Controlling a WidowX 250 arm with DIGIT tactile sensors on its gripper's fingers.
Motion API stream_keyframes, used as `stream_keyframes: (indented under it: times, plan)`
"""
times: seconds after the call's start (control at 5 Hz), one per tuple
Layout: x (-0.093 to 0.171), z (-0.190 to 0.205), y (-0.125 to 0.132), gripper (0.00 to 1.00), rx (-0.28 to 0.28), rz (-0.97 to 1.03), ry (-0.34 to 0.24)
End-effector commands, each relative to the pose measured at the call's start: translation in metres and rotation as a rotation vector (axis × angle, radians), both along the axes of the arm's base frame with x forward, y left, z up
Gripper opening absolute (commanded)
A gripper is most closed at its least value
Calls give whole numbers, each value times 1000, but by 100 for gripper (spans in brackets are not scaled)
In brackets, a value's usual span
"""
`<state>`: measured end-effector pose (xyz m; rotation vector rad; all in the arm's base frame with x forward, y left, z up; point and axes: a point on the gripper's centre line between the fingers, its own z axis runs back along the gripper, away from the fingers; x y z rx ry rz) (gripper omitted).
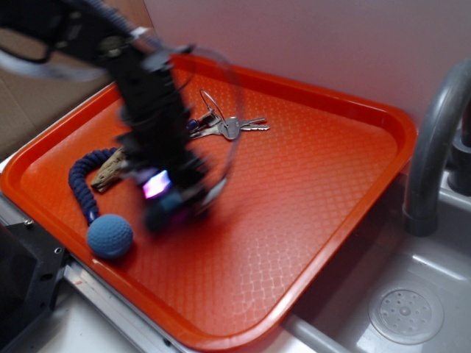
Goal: Grab the plastic pickle.
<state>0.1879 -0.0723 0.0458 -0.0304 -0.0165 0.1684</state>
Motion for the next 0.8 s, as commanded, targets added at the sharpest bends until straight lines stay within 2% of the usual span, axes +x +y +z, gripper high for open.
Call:
stream_keyframes:
  times: [0.0, 0.2, 0.4, 0.6]
  plan:
    - [10, 103, 47, 0, -258, -178, -128]
    - [18, 156, 64, 0, -179, -151, -199]
    - [23, 205, 71, 0, -99, -84, -222]
    - [26, 197, 65, 0, -25, -69, -211]
